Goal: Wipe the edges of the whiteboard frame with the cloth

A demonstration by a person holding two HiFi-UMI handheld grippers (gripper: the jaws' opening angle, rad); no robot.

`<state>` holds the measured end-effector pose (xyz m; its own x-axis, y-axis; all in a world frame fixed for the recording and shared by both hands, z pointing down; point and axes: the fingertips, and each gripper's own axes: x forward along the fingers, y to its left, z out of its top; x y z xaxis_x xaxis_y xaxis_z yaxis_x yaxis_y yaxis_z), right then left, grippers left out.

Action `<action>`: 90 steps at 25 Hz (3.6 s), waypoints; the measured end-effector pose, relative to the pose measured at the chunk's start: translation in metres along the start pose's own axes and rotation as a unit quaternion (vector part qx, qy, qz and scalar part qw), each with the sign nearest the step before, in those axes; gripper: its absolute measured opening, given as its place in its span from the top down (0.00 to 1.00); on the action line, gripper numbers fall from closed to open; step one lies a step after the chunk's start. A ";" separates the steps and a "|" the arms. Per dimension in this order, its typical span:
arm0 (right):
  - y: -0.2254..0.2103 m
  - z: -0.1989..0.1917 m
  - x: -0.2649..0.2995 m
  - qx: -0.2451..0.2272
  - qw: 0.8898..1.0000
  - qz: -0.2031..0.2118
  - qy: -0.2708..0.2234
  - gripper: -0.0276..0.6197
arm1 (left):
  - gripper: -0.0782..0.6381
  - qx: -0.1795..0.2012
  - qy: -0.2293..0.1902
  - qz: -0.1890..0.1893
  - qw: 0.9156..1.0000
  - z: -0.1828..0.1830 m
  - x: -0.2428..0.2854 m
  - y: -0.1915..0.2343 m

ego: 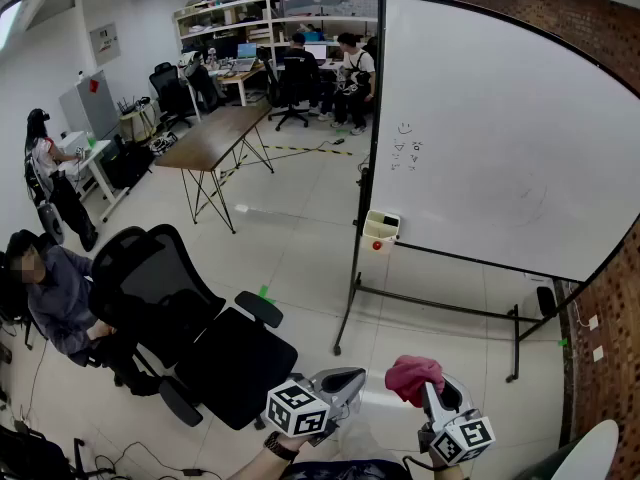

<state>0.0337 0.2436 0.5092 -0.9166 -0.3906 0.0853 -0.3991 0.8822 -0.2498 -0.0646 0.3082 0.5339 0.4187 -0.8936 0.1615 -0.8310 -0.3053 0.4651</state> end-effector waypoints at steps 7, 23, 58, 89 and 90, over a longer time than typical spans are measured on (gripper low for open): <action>-0.040 0.049 0.138 -0.030 0.998 0.037 -0.035 0.84 | 0.89 0.044 -0.029 0.022 0.998 0.094 0.043 0.088; -0.076 0.134 0.346 -0.103 0.992 0.043 -0.061 0.84 | 0.89 0.136 -0.041 0.002 0.990 0.253 0.105 0.232; -0.040 0.615 0.466 -0.405 0.876 -0.072 -0.252 0.84 | 0.89 0.407 -0.169 0.069 0.895 0.694 0.163 0.152; -0.088 0.365 0.542 -0.349 0.924 -0.091 -0.126 0.83 | 0.89 0.376 -0.050 0.073 0.922 0.481 0.174 0.297; -0.092 0.359 0.545 -0.344 0.927 -0.092 -0.121 0.83 | 0.89 0.372 -0.044 0.068 0.925 0.474 0.176 0.301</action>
<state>-0.4216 -0.1444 0.2327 -0.8326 -0.5258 -0.1742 -0.5449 0.7212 0.4277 -0.4149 -0.0971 0.2895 0.2868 -0.9540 0.0870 -0.9099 -0.2997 -0.2870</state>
